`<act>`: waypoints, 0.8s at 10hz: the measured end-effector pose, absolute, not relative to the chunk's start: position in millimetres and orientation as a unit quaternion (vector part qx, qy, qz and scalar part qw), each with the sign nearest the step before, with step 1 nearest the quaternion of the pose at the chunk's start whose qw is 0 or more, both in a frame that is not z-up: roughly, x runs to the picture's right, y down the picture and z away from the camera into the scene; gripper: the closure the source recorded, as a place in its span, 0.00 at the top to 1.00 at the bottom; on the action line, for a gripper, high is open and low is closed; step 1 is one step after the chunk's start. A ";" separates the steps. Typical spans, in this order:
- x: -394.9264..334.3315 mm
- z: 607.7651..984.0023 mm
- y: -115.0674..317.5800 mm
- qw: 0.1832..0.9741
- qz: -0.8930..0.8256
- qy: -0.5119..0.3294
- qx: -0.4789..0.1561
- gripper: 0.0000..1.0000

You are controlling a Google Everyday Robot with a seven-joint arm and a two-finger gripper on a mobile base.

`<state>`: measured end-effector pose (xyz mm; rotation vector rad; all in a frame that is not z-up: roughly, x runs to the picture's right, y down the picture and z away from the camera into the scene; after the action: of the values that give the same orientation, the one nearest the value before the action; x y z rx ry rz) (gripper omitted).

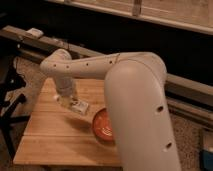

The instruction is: Place the bottle in the ceramic bowl

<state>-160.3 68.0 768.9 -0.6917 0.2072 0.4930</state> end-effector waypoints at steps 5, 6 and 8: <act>-67.8 782.4 86.4 0.876 0.303 0.152 -0.341 0.00; -49.6 780.7 92.7 0.870 0.313 0.161 -0.345 0.00; -21.2 772.8 100.6 0.862 0.323 0.161 -0.355 0.00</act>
<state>-21.2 100.6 772.8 -0.7451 0.3379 0.6765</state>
